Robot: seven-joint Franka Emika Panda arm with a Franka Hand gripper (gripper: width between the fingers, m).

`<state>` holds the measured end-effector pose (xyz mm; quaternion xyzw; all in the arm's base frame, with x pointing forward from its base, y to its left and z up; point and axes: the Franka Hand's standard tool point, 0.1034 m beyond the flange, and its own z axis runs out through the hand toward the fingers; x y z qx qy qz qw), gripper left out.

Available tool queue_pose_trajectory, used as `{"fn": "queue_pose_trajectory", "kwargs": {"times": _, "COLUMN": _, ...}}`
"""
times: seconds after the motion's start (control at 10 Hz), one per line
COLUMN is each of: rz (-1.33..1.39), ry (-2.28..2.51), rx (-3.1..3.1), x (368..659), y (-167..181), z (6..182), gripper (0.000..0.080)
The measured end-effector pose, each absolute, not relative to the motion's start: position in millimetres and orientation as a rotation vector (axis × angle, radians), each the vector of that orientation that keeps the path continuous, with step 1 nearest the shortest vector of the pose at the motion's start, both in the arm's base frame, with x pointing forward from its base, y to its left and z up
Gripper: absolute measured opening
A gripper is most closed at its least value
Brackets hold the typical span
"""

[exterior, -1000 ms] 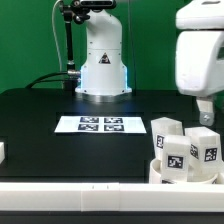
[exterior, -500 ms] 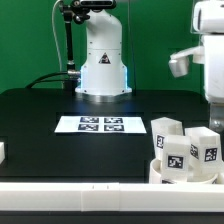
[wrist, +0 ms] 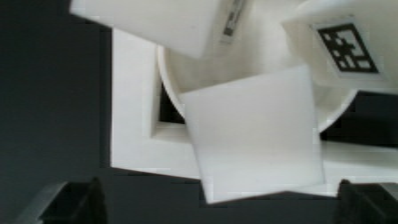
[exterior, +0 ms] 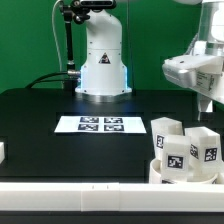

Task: Assemble stool

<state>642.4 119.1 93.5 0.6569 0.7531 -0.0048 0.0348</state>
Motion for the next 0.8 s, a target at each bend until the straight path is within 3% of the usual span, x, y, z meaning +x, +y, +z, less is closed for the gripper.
{"fn": "queue_pose_trajectory", "kwargs": {"times": 0.5, "rz": -0.039, "ry": 2.379, "rx": 1.956, "x": 639.7, "y": 112.3, "z": 83.9, "gripper": 0.0649}}
{"fn": "queue_pose_trajectory", "kwargs": {"times": 0.6, "rz": -0.044, "ry": 2.382, "rx": 1.958, "x": 638.2, "y": 113.3, "z": 80.5, "gripper": 0.0523}}
{"fn": "queue_pose_trajectory", "kwargs": {"times": 0.7, "rz": -0.048, "ry": 2.386, "rx": 1.957, "x": 637.1, "y": 114.9, "z": 78.4, "gripper": 0.0523}}
{"fn": "queue_pose_trajectory", "kwargs": {"times": 0.8, "rz": -0.049, "ry": 2.387, "rx": 1.957, "x": 636.9, "y": 115.0, "z": 78.3, "gripper": 0.0387}}
